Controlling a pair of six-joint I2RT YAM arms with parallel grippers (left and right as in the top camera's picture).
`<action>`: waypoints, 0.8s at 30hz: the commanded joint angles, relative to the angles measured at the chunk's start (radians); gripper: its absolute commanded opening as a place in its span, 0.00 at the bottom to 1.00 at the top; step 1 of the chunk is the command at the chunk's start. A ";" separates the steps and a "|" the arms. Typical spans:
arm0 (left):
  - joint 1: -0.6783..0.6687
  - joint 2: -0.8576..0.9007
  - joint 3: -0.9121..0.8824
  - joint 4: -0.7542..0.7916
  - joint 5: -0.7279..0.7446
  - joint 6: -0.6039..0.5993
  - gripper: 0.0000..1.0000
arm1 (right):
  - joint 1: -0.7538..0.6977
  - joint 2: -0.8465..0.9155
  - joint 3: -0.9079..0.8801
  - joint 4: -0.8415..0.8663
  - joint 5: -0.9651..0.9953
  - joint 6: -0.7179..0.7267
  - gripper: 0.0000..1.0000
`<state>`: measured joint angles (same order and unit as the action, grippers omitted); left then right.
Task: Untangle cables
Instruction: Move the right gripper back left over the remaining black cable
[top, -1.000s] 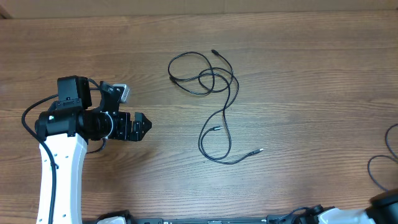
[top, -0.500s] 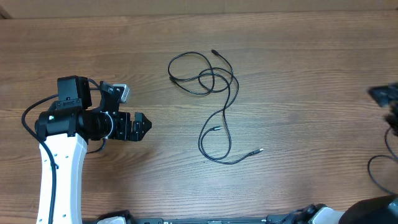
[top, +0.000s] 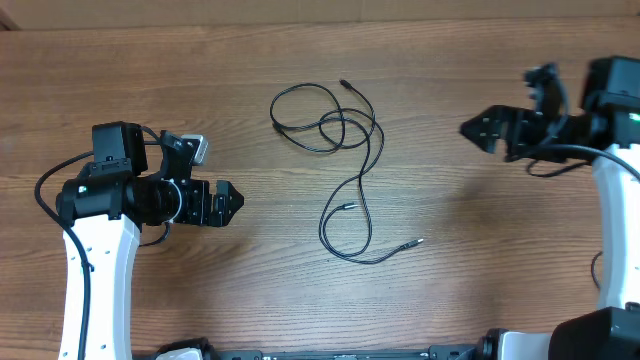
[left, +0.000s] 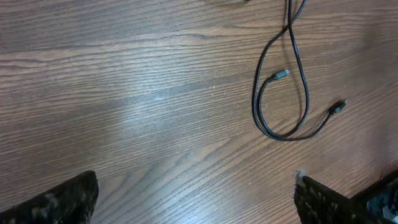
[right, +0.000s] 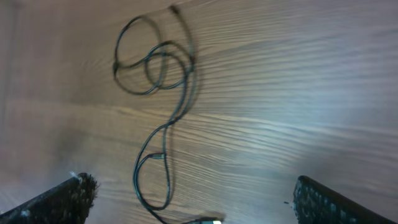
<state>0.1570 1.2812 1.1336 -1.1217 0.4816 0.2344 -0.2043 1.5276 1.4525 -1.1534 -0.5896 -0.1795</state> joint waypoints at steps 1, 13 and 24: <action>0.000 0.002 -0.005 0.001 0.001 -0.014 1.00 | 0.089 0.044 -0.003 0.032 0.027 -0.011 1.00; 0.000 0.002 -0.005 0.001 0.000 -0.014 1.00 | 0.267 0.186 -0.103 0.167 0.027 -0.005 1.00; 0.000 0.002 -0.005 0.001 0.000 -0.014 1.00 | 0.363 0.317 -0.111 0.232 0.027 -0.005 1.00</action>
<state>0.1570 1.2812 1.1336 -1.1213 0.4816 0.2344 0.1406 1.8267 1.3476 -0.9363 -0.5671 -0.1810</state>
